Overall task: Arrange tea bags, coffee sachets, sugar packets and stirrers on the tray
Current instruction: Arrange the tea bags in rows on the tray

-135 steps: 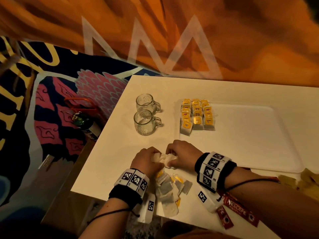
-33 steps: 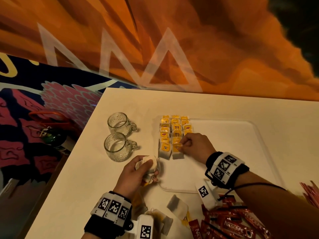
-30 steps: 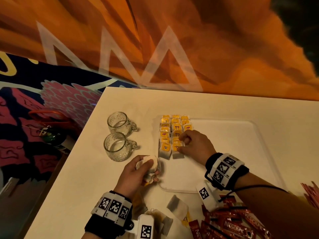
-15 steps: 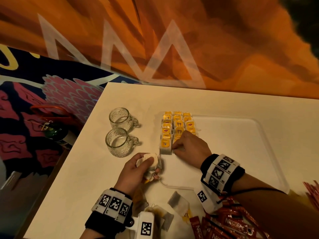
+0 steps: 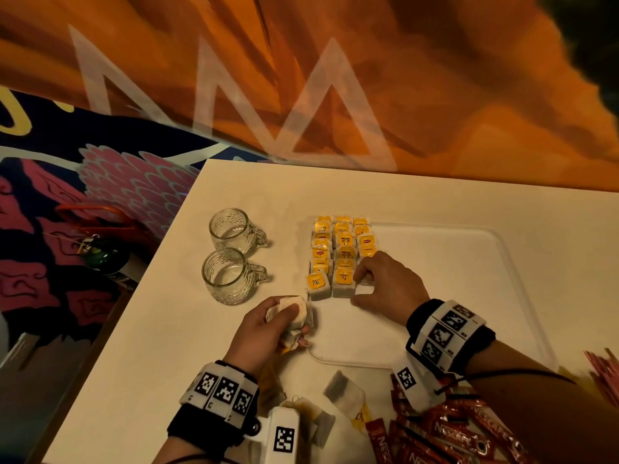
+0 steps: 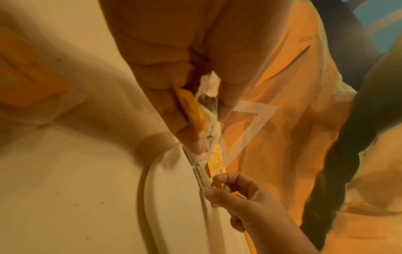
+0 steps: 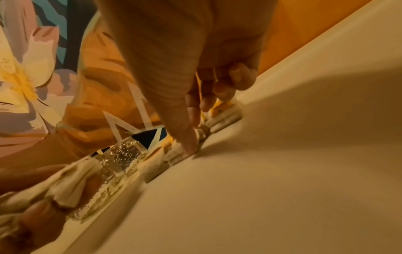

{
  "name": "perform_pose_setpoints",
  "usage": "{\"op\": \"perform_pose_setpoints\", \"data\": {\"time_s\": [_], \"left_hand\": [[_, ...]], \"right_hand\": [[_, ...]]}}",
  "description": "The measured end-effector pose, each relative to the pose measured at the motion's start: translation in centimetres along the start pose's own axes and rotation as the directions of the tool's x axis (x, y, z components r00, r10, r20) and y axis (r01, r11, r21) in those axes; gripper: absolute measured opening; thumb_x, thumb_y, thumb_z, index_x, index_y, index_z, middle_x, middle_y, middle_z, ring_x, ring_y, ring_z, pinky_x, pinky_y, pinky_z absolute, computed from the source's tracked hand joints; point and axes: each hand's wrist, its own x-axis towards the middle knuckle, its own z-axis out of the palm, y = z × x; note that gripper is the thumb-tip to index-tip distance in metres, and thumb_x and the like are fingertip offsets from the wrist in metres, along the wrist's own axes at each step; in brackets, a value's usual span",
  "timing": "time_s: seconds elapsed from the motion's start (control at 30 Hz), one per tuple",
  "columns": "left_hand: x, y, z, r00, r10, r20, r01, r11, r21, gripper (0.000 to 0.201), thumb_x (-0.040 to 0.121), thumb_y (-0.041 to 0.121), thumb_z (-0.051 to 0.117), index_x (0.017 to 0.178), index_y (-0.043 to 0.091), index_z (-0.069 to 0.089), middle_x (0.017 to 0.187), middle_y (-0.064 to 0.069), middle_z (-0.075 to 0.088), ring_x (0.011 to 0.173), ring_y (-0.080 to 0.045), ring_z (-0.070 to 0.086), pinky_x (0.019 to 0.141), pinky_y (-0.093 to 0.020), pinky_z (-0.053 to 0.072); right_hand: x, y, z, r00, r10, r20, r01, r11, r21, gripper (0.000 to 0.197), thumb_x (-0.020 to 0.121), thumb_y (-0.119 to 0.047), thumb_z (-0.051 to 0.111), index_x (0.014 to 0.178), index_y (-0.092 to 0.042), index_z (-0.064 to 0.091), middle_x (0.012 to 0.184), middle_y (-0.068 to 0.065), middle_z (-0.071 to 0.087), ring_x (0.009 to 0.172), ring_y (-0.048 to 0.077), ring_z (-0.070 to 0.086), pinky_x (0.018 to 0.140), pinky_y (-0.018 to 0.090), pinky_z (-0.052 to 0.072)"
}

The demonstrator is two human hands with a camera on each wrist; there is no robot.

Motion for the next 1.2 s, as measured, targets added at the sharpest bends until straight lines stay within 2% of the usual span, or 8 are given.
{"op": "perform_pose_setpoints", "data": {"time_s": [0.27, 0.47, 0.67, 0.8, 0.9, 1.03, 1.1, 1.2], "left_hand": [[0.3, 0.2, 0.2, 1.0, 0.02, 0.017, -0.021, 0.999, 0.027, 0.016, 0.093, 0.002, 0.051, 0.104, -0.003, 0.061, 0.076, -0.022, 0.063, 0.056, -0.022, 0.062, 0.049, -0.028, 0.053], [0.7, 0.0, -0.3, 1.0, 0.01, 0.007, -0.01, 1.0, 0.004, 0.019, 0.093, 0.001, 0.052, 0.108, -0.007, 0.058, 0.082, -0.025, 0.061, 0.062, -0.027, 0.058, 0.056, -0.033, 0.053], [0.7, 0.0, -0.6, 1.0, 0.009, -0.012, -0.009, 1.0, -0.006, 0.014, 0.092, 0.001, 0.053, 0.104, -0.003, 0.06, 0.082, -0.024, 0.062, 0.058, -0.026, 0.06, 0.052, -0.031, 0.055], [0.8, -0.3, -0.6, 1.0, 0.008, -0.017, -0.008, 1.0, -0.019, 0.014, 0.092, 0.003, 0.054, 0.103, -0.001, 0.061, 0.081, -0.024, 0.064, 0.06, -0.026, 0.063, 0.054, -0.032, 0.056], [0.7, -0.2, -0.3, 1.0, 0.012, 0.005, -0.011, 0.998, -0.065, 0.013, 0.092, 0.005, 0.055, 0.101, -0.001, 0.062, 0.079, -0.021, 0.066, 0.061, -0.026, 0.064, 0.055, -0.032, 0.055], [0.7, 0.1, 0.2, 1.0, 0.015, 0.018, -0.014, 0.999, -0.047, 0.006, 0.089, 0.007, 0.06, 0.094, 0.005, 0.063, 0.077, -0.018, 0.065, 0.053, -0.021, 0.061, 0.047, -0.029, 0.052], [0.8, 0.2, 0.4, 1.0, 0.019, 0.021, -0.019, 1.0, -0.01, 0.01, 0.086, 0.011, 0.065, 0.093, 0.006, 0.06, 0.077, -0.02, 0.061, 0.048, -0.019, 0.055, 0.044, -0.026, 0.048], [0.8, 0.4, 1.1, 0.998, 0.023, 0.064, -0.027, 0.998, 0.063, 0.014, 0.081, 0.012, 0.069, 0.09, 0.008, 0.06, 0.077, -0.018, 0.06, 0.046, -0.016, 0.052, 0.042, -0.025, 0.046]], "right_hand": [[1.7, -3.4, -0.5, 0.997, -0.065, -0.035, 0.067, 0.995, 0.071, 0.017, 0.081, -0.047, 0.065, 0.086, -0.031, 0.064, 0.094, -0.01, 0.052, 0.087, 0.013, 0.055, 0.069, 0.028, 0.039], [3.4, -4.8, 0.5, 0.996, 0.069, 0.061, -0.068, 0.997, -0.024, 0.038, 0.084, -0.054, 0.061, 0.083, -0.016, 0.069, 0.088, -0.001, 0.068, 0.085, 0.021, 0.064, 0.067, 0.03, 0.046], [3.4, -4.9, 1.0, 0.993, 0.11, 0.048, -0.113, 0.992, 0.057, 0.02, 0.083, -0.033, 0.062, 0.08, -0.015, 0.07, 0.086, 0.001, 0.071, 0.08, 0.021, 0.065, 0.068, 0.031, 0.05], [2.9, -4.0, 0.9, 0.992, 0.127, -0.018, -0.124, 0.986, 0.108, 0.021, 0.086, -0.035, 0.061, 0.07, -0.022, 0.062, 0.081, -0.005, 0.065, 0.081, 0.02, 0.062, 0.066, 0.029, 0.045], [2.5, -3.4, 1.0, 0.99, 0.129, -0.061, -0.121, 0.985, 0.12, 0.02, 0.088, -0.041, 0.061, 0.079, -0.024, 0.065, 0.086, -0.01, 0.064, 0.082, 0.016, 0.06, 0.067, 0.028, 0.043], [0.9, -3.4, 0.5, 0.996, 0.029, -0.081, 0.009, 0.903, 0.43, 0.014, 0.085, -0.036, 0.068, 0.081, -0.022, 0.067, 0.07, -0.009, 0.057, 0.063, 0.005, 0.05, 0.059, 0.026, 0.039], [-0.3, -3.9, 0.1, 0.999, -0.048, -0.02, 0.05, 0.791, 0.609, 0.011, 0.086, -0.031, 0.068, 0.084, -0.021, 0.071, 0.079, -0.003, 0.067, 0.064, 0.001, 0.053, 0.064, 0.021, 0.042], [-1.8, -4.1, -0.1, 0.986, -0.149, 0.073, 0.052, 0.698, 0.714, 0.008, 0.087, -0.026, 0.069, 0.086, -0.02, 0.074, 0.085, -0.01, 0.07, 0.065, -0.007, 0.056, 0.064, 0.014, 0.042]]}}
